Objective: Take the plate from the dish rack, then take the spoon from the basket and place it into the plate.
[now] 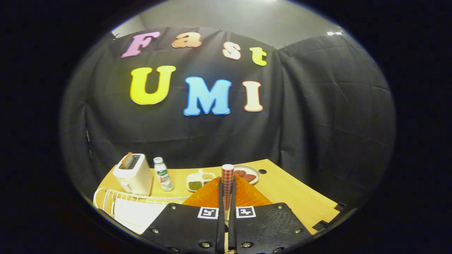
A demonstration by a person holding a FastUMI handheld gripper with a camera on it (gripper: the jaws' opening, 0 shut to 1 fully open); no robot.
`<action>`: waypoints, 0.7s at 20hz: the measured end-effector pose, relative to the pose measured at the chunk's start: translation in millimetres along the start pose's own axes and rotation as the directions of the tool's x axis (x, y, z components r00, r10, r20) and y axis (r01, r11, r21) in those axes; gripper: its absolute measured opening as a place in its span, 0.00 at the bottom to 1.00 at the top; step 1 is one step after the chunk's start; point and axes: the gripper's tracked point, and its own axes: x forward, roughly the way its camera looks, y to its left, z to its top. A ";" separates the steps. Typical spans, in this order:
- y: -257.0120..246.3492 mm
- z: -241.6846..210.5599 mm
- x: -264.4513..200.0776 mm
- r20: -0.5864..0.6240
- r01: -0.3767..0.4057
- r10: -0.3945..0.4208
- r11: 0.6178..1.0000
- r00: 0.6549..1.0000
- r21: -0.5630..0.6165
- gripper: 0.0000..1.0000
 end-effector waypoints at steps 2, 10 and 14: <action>29.1 0.0 -18.2 0.012 -0.085 0.085 0.996 0.996 -0.018 0.04; 113.0 -50.4 -102.8 -0.061 -0.357 0.353 0.927 0.934 -0.110 0.04; 128.7 -92.7 -126.7 -0.138 -0.428 0.410 0.891 0.901 -0.150 0.04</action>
